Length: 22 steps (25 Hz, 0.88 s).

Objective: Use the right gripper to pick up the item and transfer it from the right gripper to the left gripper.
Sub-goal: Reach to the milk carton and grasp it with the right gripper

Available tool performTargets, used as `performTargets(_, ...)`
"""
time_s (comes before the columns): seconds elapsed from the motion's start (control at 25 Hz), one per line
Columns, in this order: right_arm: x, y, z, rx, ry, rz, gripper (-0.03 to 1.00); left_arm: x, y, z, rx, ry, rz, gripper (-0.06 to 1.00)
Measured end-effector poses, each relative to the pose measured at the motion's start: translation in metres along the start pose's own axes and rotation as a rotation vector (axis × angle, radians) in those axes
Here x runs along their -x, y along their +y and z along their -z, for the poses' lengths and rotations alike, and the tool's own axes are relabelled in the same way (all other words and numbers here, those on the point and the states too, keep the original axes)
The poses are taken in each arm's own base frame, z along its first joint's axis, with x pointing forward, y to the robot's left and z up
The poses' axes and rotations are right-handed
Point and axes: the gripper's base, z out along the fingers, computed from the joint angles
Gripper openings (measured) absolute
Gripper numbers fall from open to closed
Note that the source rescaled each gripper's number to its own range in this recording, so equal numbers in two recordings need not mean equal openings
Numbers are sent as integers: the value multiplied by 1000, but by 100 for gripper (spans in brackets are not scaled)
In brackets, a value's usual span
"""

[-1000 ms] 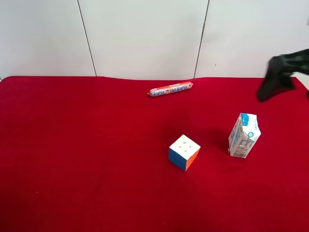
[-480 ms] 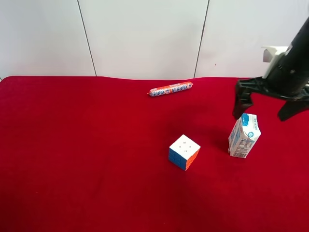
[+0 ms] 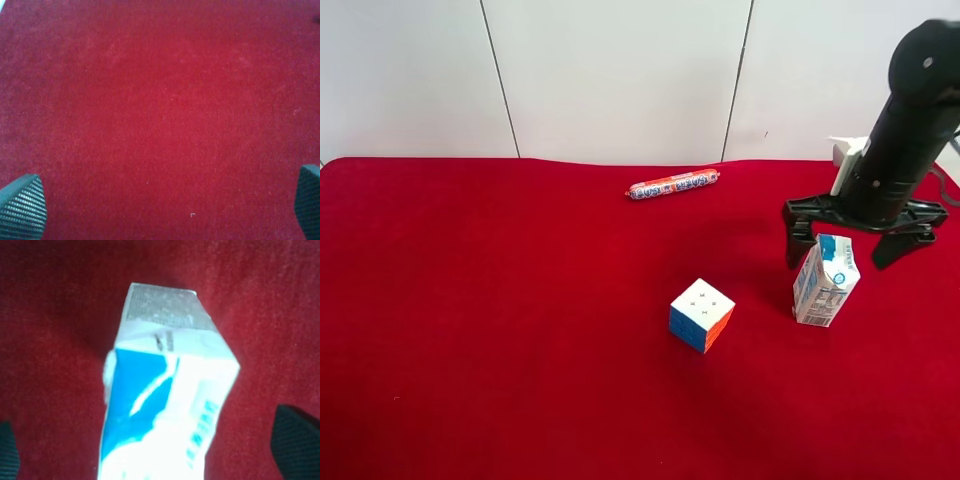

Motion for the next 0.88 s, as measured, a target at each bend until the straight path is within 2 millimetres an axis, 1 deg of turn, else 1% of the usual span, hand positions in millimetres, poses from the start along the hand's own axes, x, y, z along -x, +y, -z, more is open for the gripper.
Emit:
performTargets(0.2,4,0,-12,-2,6,-1,100,0,0,0,0,0,0,100)
performTargets(0.4,5,0,-13,-2,8,-1,100,0,0,0,0,0,0,100)
performTargets(0.44,5,0,-13,-2,8,-1,99,0,0,0,0,0,0,100)
performTargets(0.48,5,0,-13,-2,8,-1,95,0,0,0,0,0,0,100)
performTargets(0.52,5,0,-13,-2,8,-1,89,0,0,0,0,0,0,100)
performTargets(0.6,5,0,-13,-3,8,0,74,0,0,0,0,0,0,100)
performTargets(0.72,5,0,-13,-2,6,0,38,0,0,0,0,0,0,100)
performTargets(0.8,5,0,-13,-3,4,0,7,0,0,0,0,0,0,100)
performTargets(0.84,5,0,-13,-2,3,-1,0,0,0,0,0,0,0,100)
performTargets(0.88,5,0,-13,-2,1,-1,0,0,0,0,0,0,0,100)
